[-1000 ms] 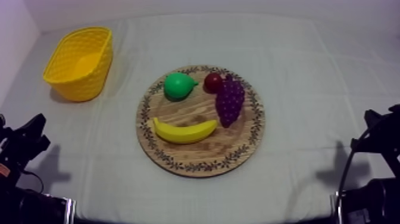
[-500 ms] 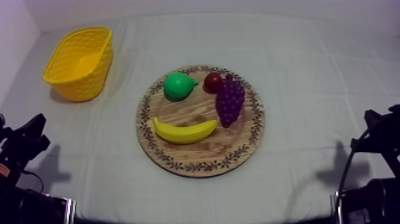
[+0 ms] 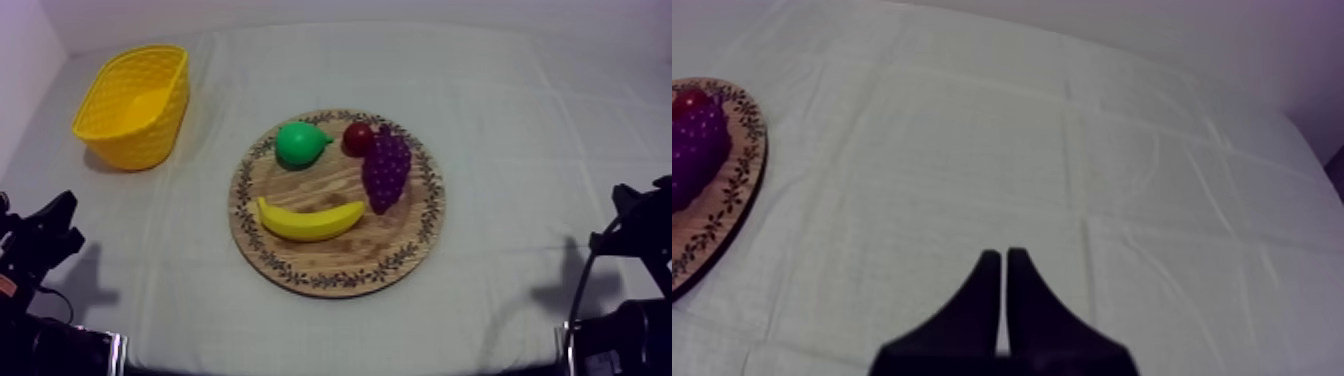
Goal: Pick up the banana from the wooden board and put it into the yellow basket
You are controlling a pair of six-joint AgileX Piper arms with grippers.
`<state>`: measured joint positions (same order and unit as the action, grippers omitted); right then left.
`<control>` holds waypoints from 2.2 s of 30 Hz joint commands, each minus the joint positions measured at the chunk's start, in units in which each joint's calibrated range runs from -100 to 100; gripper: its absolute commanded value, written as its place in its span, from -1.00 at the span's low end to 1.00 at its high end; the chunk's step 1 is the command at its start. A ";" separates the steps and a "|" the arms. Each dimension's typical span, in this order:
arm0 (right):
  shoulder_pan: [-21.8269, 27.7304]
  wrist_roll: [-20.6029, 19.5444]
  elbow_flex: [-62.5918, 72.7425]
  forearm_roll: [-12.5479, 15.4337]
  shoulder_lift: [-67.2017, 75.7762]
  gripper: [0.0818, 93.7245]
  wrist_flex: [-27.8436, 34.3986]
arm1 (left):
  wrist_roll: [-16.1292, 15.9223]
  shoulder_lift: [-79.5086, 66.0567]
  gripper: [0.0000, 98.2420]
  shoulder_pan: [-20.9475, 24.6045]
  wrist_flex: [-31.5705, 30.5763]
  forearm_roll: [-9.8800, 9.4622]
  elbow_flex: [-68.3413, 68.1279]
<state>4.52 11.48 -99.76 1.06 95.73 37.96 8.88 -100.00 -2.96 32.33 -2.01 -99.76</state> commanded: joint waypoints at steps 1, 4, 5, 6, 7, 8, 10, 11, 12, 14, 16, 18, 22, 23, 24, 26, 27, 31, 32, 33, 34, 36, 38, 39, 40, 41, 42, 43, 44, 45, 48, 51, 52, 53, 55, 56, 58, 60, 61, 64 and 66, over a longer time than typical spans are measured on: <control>0.00 0.02 -0.02 -0.01 0.02 -0.99 0.02 | -0.34 0.00 -0.99 0.07 -0.02 0.16 -0.02; 0.00 0.02 -0.02 -0.01 0.02 -0.99 0.02 | -1.67 0.04 -0.99 0.38 -0.15 1.20 -0.02; 0.00 0.02 -0.02 -0.01 0.02 -0.99 0.02 | -2.20 0.08 -0.99 0.45 -0.30 1.57 -0.02; 0.00 0.02 -0.02 -0.01 0.02 -0.99 0.02 | -2.66 0.16 -0.99 0.43 -0.43 1.84 0.12; 0.00 0.02 -0.02 -0.01 0.02 -0.99 0.02 | -3.04 0.40 -0.99 0.37 -0.54 2.03 0.41; 0.00 0.02 -0.02 -0.01 0.02 -0.99 0.02 | -3.41 0.98 -0.99 0.29 -0.64 2.17 0.99; 0.00 0.02 -0.02 -0.01 0.02 -0.99 0.02 | -4.10 3.21 -0.99 0.12 -0.77 2.36 2.94; 0.00 0.02 -0.02 -0.01 0.02 -0.99 0.02 | -4.52 4.73 -0.99 0.05 -0.80 2.48 4.30; 0.00 0.02 -0.02 -0.01 0.02 -0.99 0.02 | -5.09 6.41 -0.99 -0.02 -0.83 2.67 5.82; 0.00 0.02 -0.02 -0.01 0.02 -0.99 0.02 | -6.24 10.05 -0.98 -0.47 -0.86 2.89 9.22; 0.00 0.02 -0.02 -0.01 0.02 -0.99 0.02 | -7.33 14.03 -0.98 -1.49 -0.87 2.88 12.91; 0.00 0.02 -0.02 -0.01 0.02 -0.99 0.02 | -8.55 18.27 -0.97 -2.88 -1.32 2.71 16.73; 0.00 0.02 -0.02 -0.01 0.02 -0.99 0.02 | -11.76 25.28 -0.97 -5.35 -3.06 2.63 24.20; 0.00 0.02 -0.02 -0.01 0.02 -0.99 0.02 | -12.61 26.85 -0.97 -6.26 -3.30 2.56 26.14; 0.00 0.02 -0.02 -0.01 0.02 -0.99 0.02 | -13.08 28.49 -0.97 -7.39 -3.38 2.15 28.14; 0.00 0.02 -0.02 -0.01 0.02 -0.99 0.02 | -13.45 31.48 -0.97 -9.31 -3.22 1.00 31.63; 0.02 0.01 -0.02 -0.01 0.02 -0.99 0.02 | -13.76 32.97 -0.97 -10.09 -3.10 0.64 33.25; 0.01 0.02 -0.02 -0.01 0.02 -0.99 0.02 | -15.57 39.18 -0.96 -13.35 -2.89 0.07 38.98; 0.00 0.02 -0.02 -0.01 0.02 -0.99 0.02 | -16.09 40.76 -0.96 -14.27 -2.87 -0.02 40.27; 0.00 0.02 -0.02 -0.01 0.02 -0.99 0.02 | -16.59 42.42 -0.96 -15.21 -2.86 -0.12 41.58; 0.00 0.02 -0.02 -0.01 0.02 -0.99 0.02 | -16.94 44.06 -0.96 -16.20 -2.85 -0.34 42.93; 0.00 0.00 -0.02 -0.01 0.02 -0.99 0.02 | -17.38 47.33 -0.96 -18.17 -2.84 -1.00 45.76; 0.00 0.01 -0.02 -0.01 0.02 -0.99 0.02 | -17.62 50.46 -0.96 -20.04 -2.72 -1.70 48.45; 0.00 0.01 -0.02 -0.01 0.02 -0.99 0.02 | -17.61 52.02 -0.95 -20.99 -2.41 -2.16 49.78; 0.00 0.02 -0.02 -0.01 0.02 -0.99 0.02 | -17.24 53.56 -0.95 -22.05 -1.78 -2.91 51.18; 0.00 0.02 -0.02 -0.01 0.02 -0.99 0.02 | -16.56 55.07 -0.95 -23.18 -0.81 -3.95 52.66; 0.00 0.02 -0.02 -0.01 0.02 -0.99 0.02 | -15.83 56.57 -0.95 -24.34 0.41 -4.97 54.14; 0.00 0.02 -0.02 -0.01 0.02 -0.99 0.02 | -15.21 58.00 -0.94 -25.41 1.70 -5.83 55.53; 0.00 0.02 -0.02 -0.01 0.02 -0.99 0.02 | -14.74 59.37 -0.94 -26.33 2.89 -6.45 56.82; 0.00 0.02 -0.02 -0.01 0.02 -0.99 0.02 | -14.43 60.71 -0.94 -27.09 3.84 -6.85 57.91; 0.00 0.00 -0.02 -0.01 0.02 -0.99 0.02 | -14.04 64.63 -0.93 -29.04 5.66 -7.50 60.41; 0.00 0.01 -0.02 -0.01 0.02 -0.99 0.02 | -13.40 68.16 -0.91 -31.52 7.30 -8.53 62.34; 0.00 0.02 -0.02 -0.01 0.02 -0.99 0.02 | -12.77 69.22 -0.91 -32.52 7.88 -9.26 62.82; 0.00 0.02 -0.02 -0.01 0.02 -0.99 0.02 | -12.01 70.30 -0.91 -33.48 8.55 -10.02 63.22; 0.00 0.02 -0.02 -0.01 0.02 -0.99 0.02 | -10.81 72.37 -0.90 -34.92 9.76 -10.89 63.76; 0.00 0.02 -0.02 -0.01 0.02 -0.99 0.02 | -10.33 73.38 -0.90 -35.44 10.24 -11.07 63.84; 0.00 0.02 -0.02 -0.01 0.02 -0.99 0.02 | -9.39 75.36 -0.89 -36.46 11.21 -11.38 63.74; 0.00 0.02 -0.02 -0.01 0.02 -0.99 0.02 | -8.63 77.45 -0.88 -37.43 12.79 -11.61 63.70; 0.00 0.02 -0.02 -0.01 0.02 -0.99 0.02 | -8.45 78.54 -0.86 -37.83 13.72 -11.64 63.70; 0.00 0.02 -0.02 -0.01 0.02 -0.99 0.02 | -8.46 81.50 -0.81 -38.77 16.02 -11.55 63.48; 0.00 0.02 -0.02 -0.01 0.02 -0.99 0.02 | -8.52 82.95 -0.79 -39.18 17.02 -11.49 63.01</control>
<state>4.52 11.51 -99.76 1.06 95.73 37.96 0.41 -17.97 -42.00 48.93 -13.54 -36.50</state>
